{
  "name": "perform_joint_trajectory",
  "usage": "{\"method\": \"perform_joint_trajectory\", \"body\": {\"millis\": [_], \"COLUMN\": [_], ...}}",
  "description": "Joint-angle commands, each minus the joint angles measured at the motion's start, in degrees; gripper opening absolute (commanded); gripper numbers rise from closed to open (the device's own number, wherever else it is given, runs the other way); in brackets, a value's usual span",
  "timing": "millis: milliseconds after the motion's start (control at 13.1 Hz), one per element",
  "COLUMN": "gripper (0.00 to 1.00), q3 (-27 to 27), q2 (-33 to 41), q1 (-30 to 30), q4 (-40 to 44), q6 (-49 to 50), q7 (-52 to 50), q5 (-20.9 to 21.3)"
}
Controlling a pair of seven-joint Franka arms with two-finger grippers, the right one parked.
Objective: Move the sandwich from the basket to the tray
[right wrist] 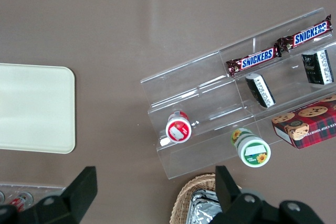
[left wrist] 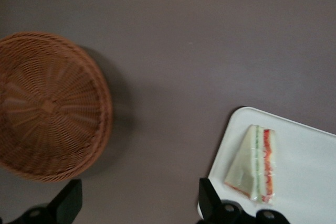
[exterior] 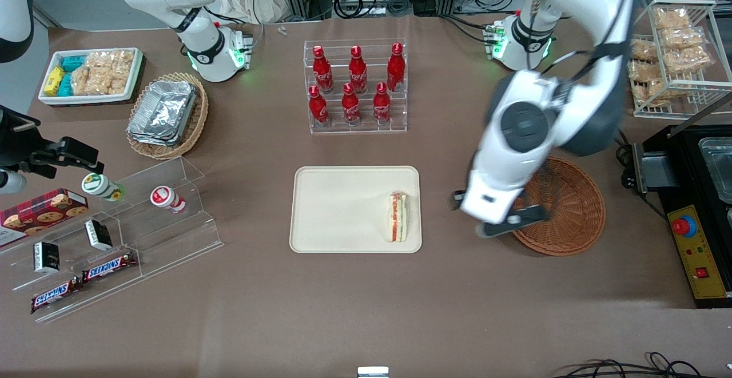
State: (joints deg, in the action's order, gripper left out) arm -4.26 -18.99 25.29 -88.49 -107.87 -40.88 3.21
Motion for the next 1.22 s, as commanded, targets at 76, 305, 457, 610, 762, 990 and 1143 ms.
{"method": "perform_joint_trajectory", "body": {"millis": [76,305,457,610,762,990,1143], "gripper": [1.00,1.00,1.00,1.00,1.00,1.00,1.00], "q3": [0.48,0.48,0.48,0.39,0.39,0.48,0.57], "q2": [11.42,14.41,15.82,15.92,14.26,11.17,10.90], "q1": [-7.42,-13.58,-17.62,-20.88,-24.22,-25.02,-24.94], "q4": [-11.52,-11.44,-11.09,-8.38,-2.94,2.53,2.45], "q6": [0.03,3.10,4.07,6.17,10.38,12.78,12.78], "q7": [10.44,19.85,24.16,28.20,29.98,29.46,29.45], "q5": [-0.65,-0.92,-1.01,-2.58,-6.44,-6.64,-6.46]}}
